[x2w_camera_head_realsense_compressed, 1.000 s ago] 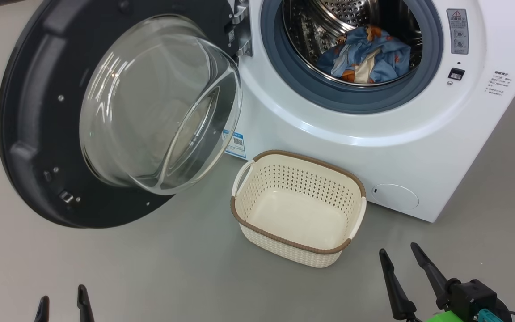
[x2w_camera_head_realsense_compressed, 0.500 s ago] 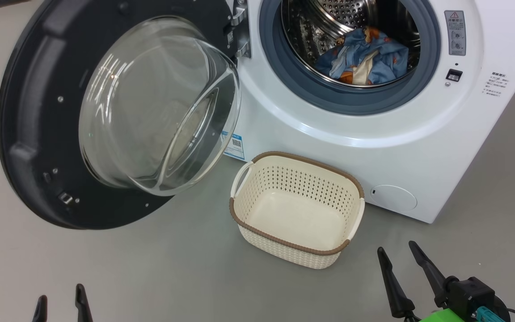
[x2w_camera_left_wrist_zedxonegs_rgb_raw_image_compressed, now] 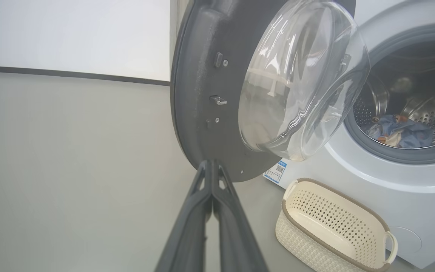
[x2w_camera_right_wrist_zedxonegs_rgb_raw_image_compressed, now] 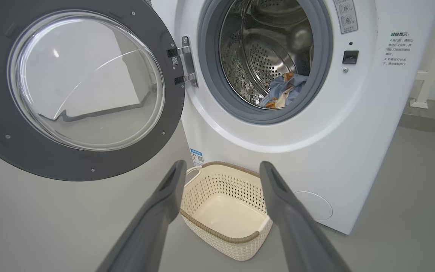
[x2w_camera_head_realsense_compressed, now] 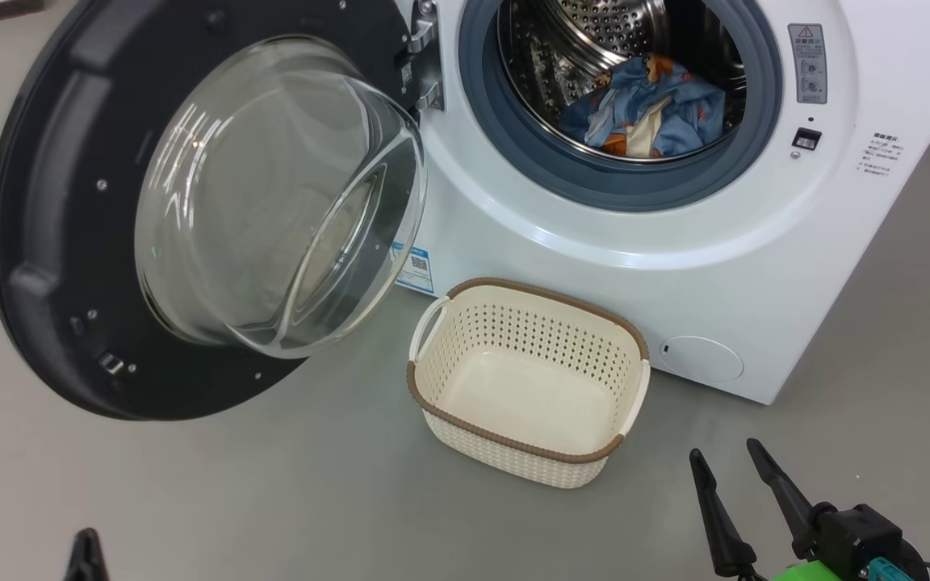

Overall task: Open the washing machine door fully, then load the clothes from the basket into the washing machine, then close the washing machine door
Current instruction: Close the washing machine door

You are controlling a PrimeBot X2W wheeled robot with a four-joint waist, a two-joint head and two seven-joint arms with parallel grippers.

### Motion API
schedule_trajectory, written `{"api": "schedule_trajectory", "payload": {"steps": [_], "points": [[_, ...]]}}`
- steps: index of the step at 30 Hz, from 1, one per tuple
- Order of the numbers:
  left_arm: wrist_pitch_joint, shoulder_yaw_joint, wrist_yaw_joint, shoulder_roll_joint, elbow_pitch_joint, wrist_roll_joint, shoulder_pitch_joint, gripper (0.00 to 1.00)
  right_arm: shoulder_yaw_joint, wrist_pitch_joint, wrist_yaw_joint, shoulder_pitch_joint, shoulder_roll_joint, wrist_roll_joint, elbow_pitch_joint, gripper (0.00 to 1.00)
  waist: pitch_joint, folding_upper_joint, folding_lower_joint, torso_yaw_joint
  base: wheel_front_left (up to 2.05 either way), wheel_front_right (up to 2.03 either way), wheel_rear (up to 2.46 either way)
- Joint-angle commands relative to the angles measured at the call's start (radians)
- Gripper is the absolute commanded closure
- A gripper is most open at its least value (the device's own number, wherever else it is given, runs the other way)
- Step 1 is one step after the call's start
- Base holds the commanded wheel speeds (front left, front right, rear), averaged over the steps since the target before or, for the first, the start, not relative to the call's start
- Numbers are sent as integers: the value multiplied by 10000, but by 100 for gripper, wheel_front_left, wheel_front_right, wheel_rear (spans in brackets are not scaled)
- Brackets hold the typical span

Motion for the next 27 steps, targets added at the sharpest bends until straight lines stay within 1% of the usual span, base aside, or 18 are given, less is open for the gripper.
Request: {"api": "schedule_trajectory", "payload": {"steps": [1, 5, 8, 12, 15, 20, 23, 24, 25, 27], "points": [[-63, 433, -38, 51, -218, -86, -423, 100, 260, -119, 27, -197, -47, -28, -276, 0, 7, 0, 0, -19, 0, 0, 0], [-63, 956, -369, 59, -185, -33, -635, 100, 292, -119, 27, -204, -47, 12, -282, 0, -9, 0, 0, -112, 0, 0, 0], [-63, 1346, -734, 88, -185, 17, -901, 100, 297, -119, 27, -203, -47, 39, -285, 0, -12, 0, 0, -198, 0, 0, 0], [-63, 2025, -1039, 157, -52, -494, -1497, 100, 296, -119, 27, -200, -47, 48, -284, 0, -19, 0, 0, -307, 0, 0, 0], [-63, 2374, -1204, 603, 247, -692, -1921, 100, 327, -119, 27, -207, -47, 70, -291, 0, -55, 0, 0, -412, 0, 0, 0], [-52, 2818, -1314, 1291, 993, -1295, -2718, 100, 393, -119, 27, -266, -47, 130, -293, 0, -128, 0, 0, -599, 0, 0, 0], [64, 3061, -1351, 1681, 1317, -1876, -3294, 100, 424, -119, 27, -270, -47, 152, -288, 0, -166, 0, 0, -692, 0, 0, 0], [250, 3241, -1368, 1931, 1547, -2350, -3706, 100, 425, -119, 27, -266, -47, 162, -282, 0, -171, 0, 0, -748, 0, 0, 0], [398, 3351, -1376, 2035, 1685, -2666, -3929, 100, 419, -119, 27, -267, -47, 169, -279, 0, -166, 0, 0, -777, 0, 0, 0], [759, 3447, -1396, 2471, 2087, -3144, -4313, 100, 427, -119, 27, -287, -47, 183, -275, 0, -120, 0, 0, -856, 0, 0, 0]]}}
